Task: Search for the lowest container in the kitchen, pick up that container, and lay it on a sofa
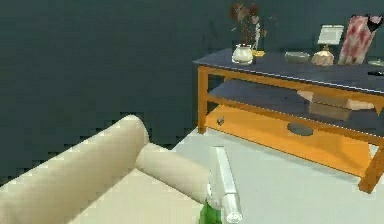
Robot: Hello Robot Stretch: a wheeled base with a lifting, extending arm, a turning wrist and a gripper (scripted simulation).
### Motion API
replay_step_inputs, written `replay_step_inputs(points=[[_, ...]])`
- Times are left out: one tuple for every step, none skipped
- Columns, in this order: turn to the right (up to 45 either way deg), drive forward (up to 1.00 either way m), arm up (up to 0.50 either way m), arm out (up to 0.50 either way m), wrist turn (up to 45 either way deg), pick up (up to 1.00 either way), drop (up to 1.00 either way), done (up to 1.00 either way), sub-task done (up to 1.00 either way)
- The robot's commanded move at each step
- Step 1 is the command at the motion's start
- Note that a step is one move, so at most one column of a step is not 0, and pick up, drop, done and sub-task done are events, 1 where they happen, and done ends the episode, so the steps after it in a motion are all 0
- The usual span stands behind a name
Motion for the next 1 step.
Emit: replay_step_inputs(points=[[9.0,0.00,0.00,0.00,0.0,0.00,0.00,0.00,0.00]])
